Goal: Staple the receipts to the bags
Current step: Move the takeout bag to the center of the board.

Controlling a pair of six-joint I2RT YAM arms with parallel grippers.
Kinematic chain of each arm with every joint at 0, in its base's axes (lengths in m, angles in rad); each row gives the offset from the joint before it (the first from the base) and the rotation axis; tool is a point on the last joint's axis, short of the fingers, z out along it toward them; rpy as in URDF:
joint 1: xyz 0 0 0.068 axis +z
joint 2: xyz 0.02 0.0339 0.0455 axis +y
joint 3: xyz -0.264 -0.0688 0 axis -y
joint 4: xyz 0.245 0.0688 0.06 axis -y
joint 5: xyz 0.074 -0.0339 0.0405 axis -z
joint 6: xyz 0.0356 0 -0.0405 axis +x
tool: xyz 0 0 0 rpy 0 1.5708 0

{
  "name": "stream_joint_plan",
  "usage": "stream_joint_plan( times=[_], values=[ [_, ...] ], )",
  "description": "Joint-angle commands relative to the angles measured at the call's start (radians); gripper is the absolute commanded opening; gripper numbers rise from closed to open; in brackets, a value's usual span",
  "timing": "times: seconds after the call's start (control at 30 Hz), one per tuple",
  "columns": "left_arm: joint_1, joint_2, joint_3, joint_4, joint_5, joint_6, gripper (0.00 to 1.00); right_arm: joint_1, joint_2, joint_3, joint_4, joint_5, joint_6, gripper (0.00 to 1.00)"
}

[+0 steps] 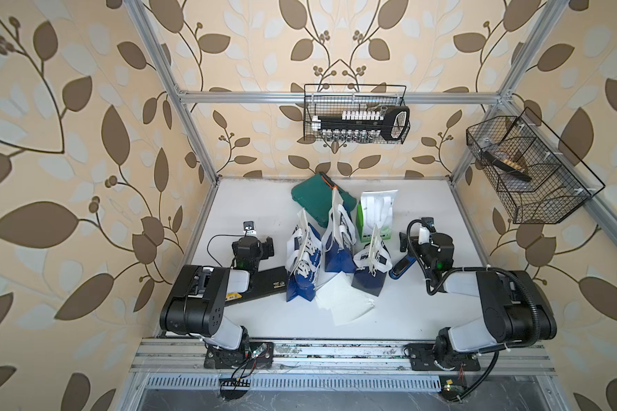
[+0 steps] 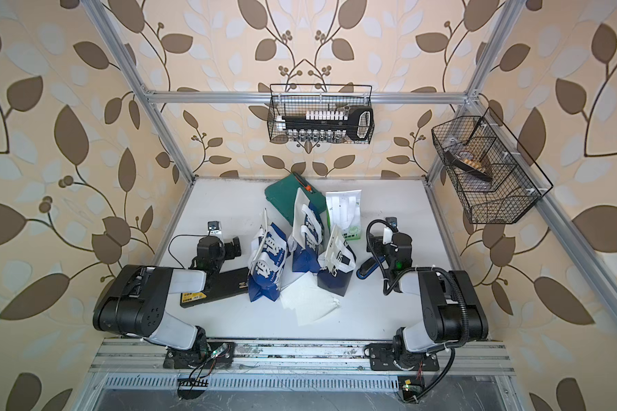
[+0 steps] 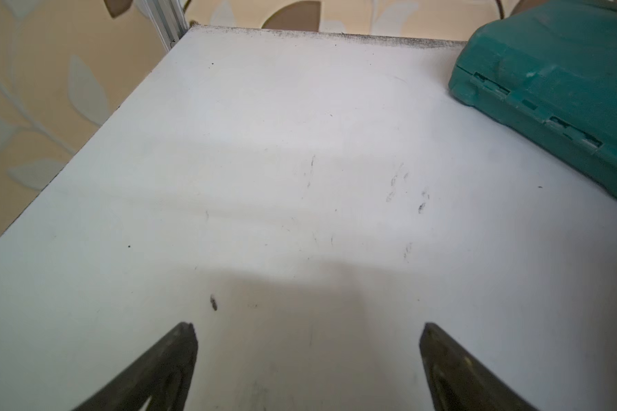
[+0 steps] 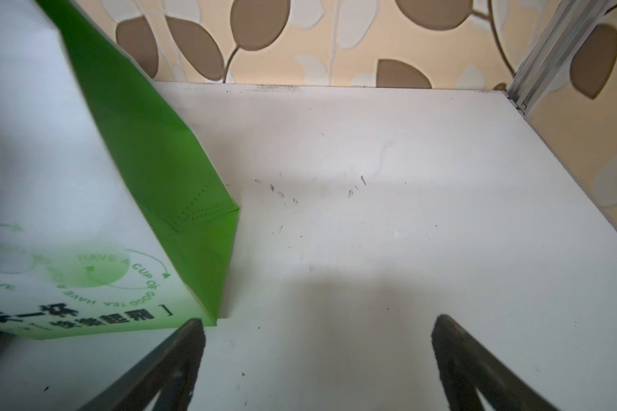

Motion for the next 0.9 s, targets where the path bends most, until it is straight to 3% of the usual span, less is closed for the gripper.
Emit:
stream_joint_plan(
  times=[0.0,0.87],
  values=[
    [0.006,-0.019,0.012,0.014,0.005,0.002,0.99,0.006,0.011,0.008,0.0,0.007,-0.009,1.0],
    [-0.004,-0.021,0.006,0.026,-0.01,0.006,0.99,0.015,0.009,0.009,-0.002,0.013,-0.012,1.0]
  ],
)
